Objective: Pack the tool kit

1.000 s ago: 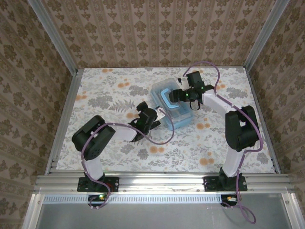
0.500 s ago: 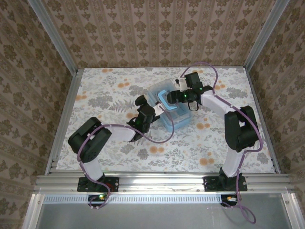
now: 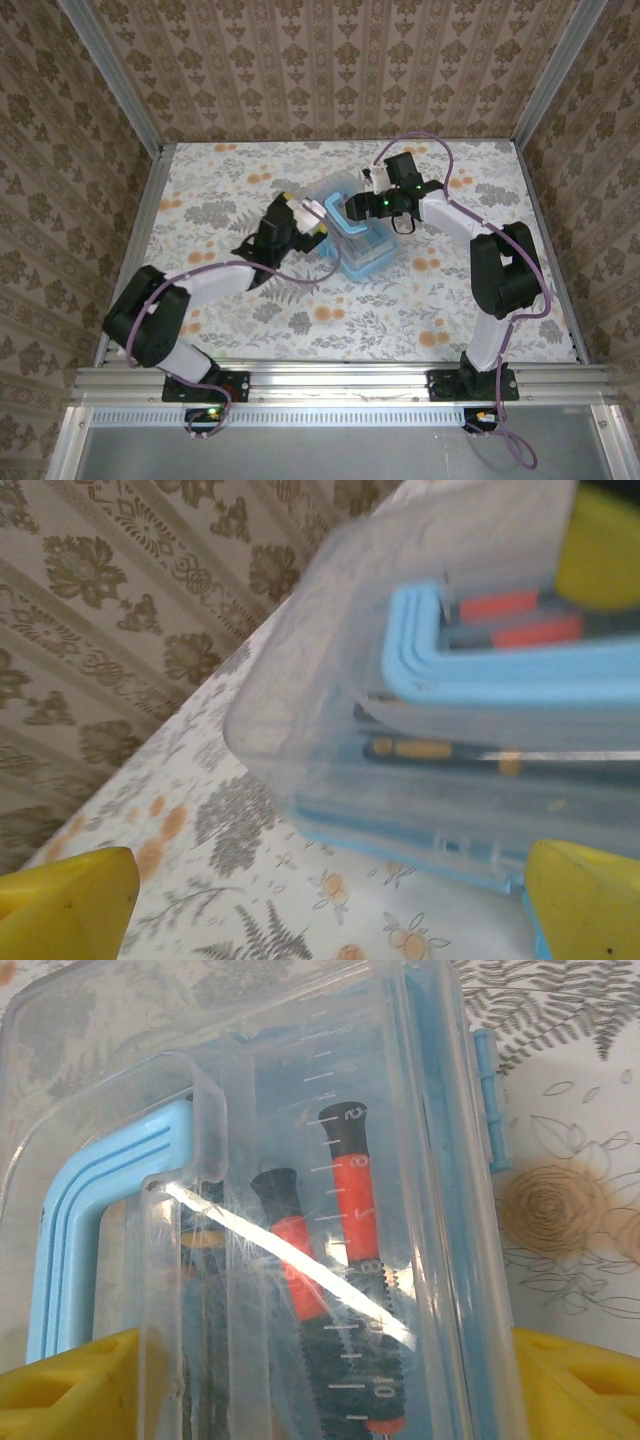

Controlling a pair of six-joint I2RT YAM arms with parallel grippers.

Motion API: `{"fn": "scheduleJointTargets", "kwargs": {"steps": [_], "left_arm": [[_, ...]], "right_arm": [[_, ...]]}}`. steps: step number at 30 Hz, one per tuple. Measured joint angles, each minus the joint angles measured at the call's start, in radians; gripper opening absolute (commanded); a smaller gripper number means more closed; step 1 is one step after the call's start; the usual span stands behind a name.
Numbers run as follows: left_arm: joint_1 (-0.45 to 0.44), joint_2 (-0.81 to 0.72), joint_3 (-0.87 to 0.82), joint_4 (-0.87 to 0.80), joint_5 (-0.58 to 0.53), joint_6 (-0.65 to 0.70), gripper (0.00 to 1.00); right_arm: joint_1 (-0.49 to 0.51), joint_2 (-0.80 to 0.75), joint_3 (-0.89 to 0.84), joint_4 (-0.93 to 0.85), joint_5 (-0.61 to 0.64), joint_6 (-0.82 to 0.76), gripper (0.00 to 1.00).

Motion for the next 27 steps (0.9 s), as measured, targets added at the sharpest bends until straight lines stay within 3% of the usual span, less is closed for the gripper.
{"fn": "scheduleJointTargets", "kwargs": {"steps": [4,10,16,27], "left_arm": [[0.066,-0.023,-0.006,-0.061,0.197,-0.068,1.00],[0.064,0.008,-0.084,-0.093,0.349,-0.097,1.00],[0.061,0.046,-0.147,-0.067,0.364,-0.123,1.00],[0.039,0.132,-0.103,-0.022,0.309,-0.132,1.00]], "right_arm": [[0.005,0.000,0.000,-0.001,-0.021,0.000,0.79],[0.005,0.001,0.000,-0.001,-0.025,0.000,0.79],[0.006,0.001,0.000,-0.008,-0.024,0.000,0.88],[0.024,0.000,-0.002,-0.056,-0.025,-0.027,1.00]]}}
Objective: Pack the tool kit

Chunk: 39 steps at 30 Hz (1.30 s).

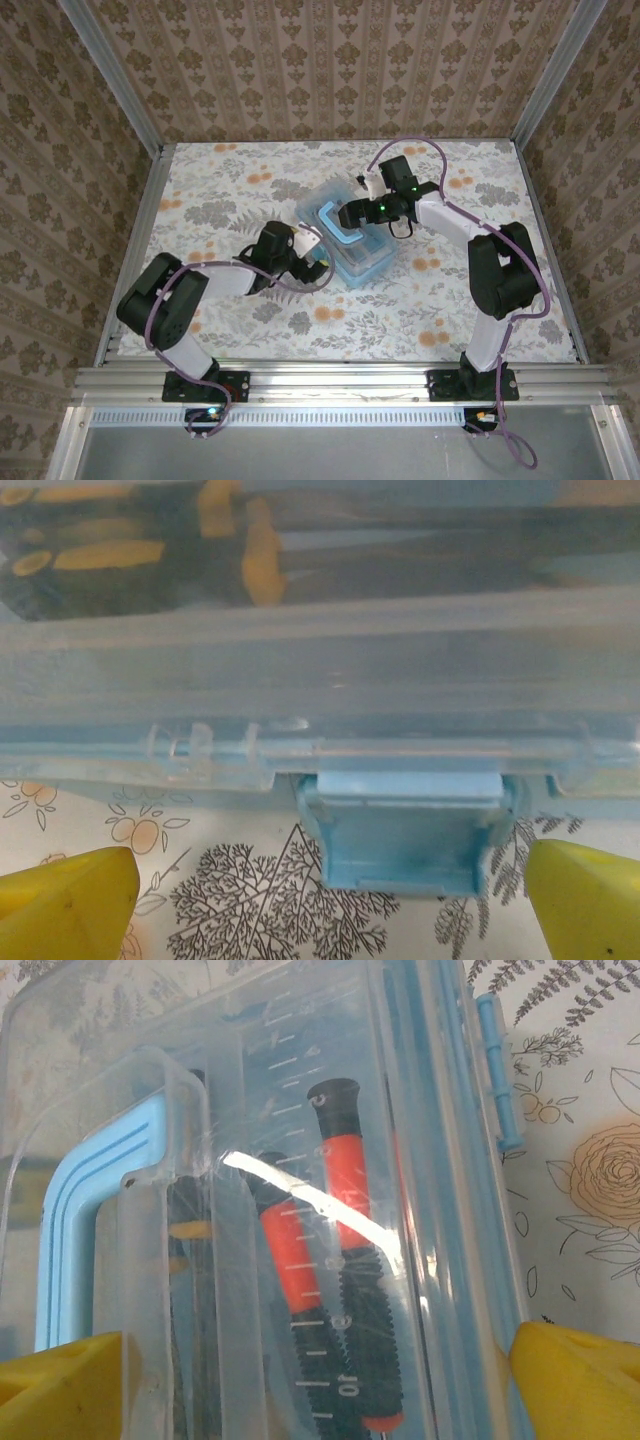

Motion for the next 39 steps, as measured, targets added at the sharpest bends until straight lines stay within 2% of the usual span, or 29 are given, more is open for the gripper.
{"fn": "scheduleJointTargets", "kwargs": {"steps": [7,18,29,36,39], "left_arm": [[0.006,0.040,0.107,-0.112,-0.018,-0.005,1.00],[0.056,0.161,0.285,-0.260,-0.046,0.006,1.00],[0.089,0.126,0.276,-0.255,-0.036,0.003,1.00],[0.222,0.002,0.221,-0.220,0.070,-0.128,1.00],[0.249,-0.010,0.202,-0.195,0.116,-0.184,1.00]], "right_arm": [[0.002,-0.007,-0.006,-0.002,0.008,-0.003,1.00],[-0.009,-0.111,-0.119,0.010,0.089,0.026,1.00],[-0.024,-0.154,-0.103,-0.122,0.085,0.083,1.00],[-0.045,-0.151,-0.016,-0.222,0.066,0.060,1.00],[-0.053,-0.150,-0.011,-0.236,0.059,0.053,1.00]]}}
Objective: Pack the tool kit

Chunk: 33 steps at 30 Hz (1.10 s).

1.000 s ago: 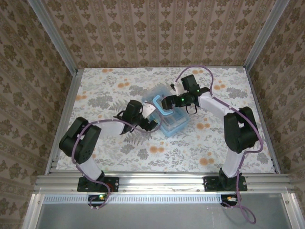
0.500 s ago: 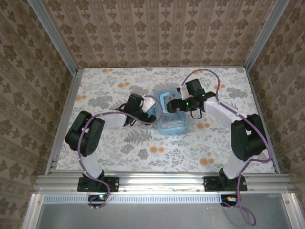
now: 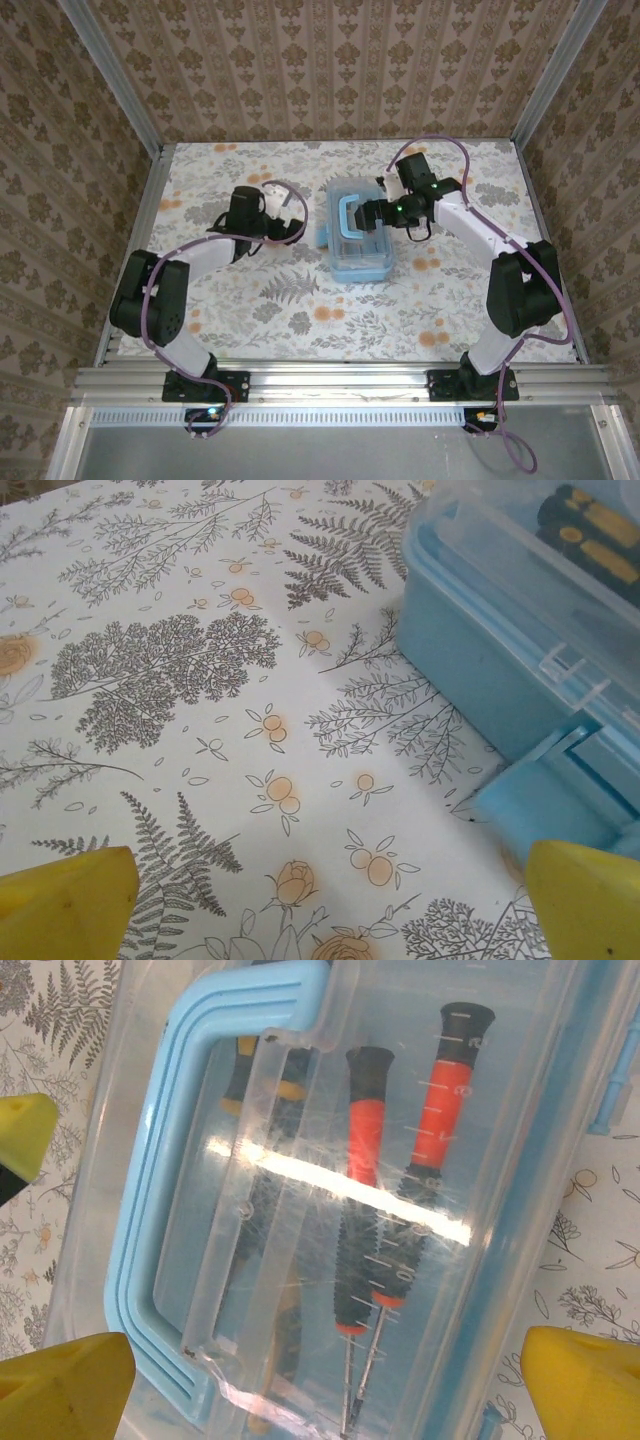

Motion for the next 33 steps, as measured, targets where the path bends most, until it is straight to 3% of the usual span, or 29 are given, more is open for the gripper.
{"fn": "scheduleJointTargets", "kwargs": {"steps": [12,22,33], "left_arm": [[-0.005,0.055,-0.021,0.019,0.101,-0.114,1.00],[-0.164,0.064,-0.006,-0.078,-0.050,0.119,1.00],[-0.270,0.235,0.148,-0.182,-0.217,0.252,1.00]], "right_arm": [[-0.020,0.005,0.000,-0.024,-0.003,-0.010,1.00],[-0.020,0.005,0.000,-0.026,-0.006,-0.019,1.00],[-0.020,0.006,0.016,-0.060,-0.002,-0.023,1.00]]}}
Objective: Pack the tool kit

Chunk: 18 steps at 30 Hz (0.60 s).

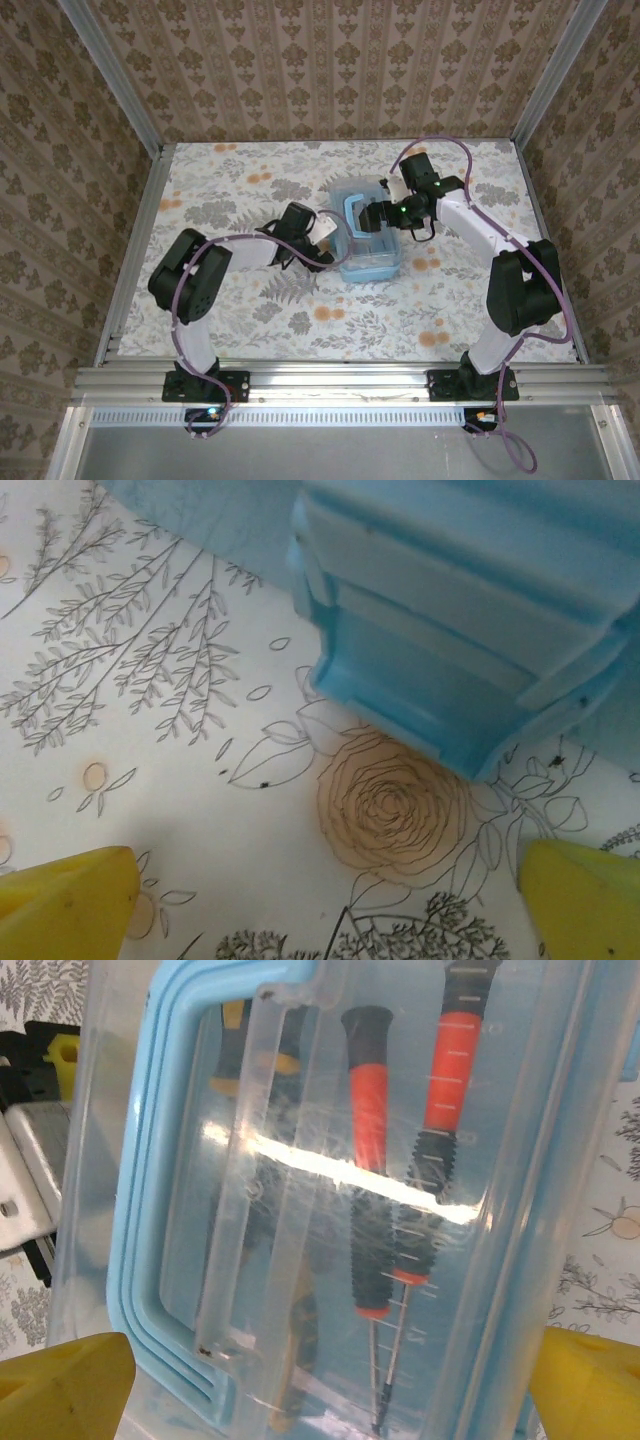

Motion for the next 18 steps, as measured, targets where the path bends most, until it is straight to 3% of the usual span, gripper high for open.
{"fn": "scheduleJointTargets", "kwargs": {"steps": [8,18], "left_arm": [[-0.010,0.007,0.002,0.033,-0.023,0.028,1.00],[-0.010,0.029,-0.117,0.351,0.024,-0.017,1.00]], "right_arm": [[-0.014,0.045,0.048,-0.019,-0.002,0.000,1.00],[-0.028,0.118,0.083,-0.016,-0.034,0.001,1.00]]}}
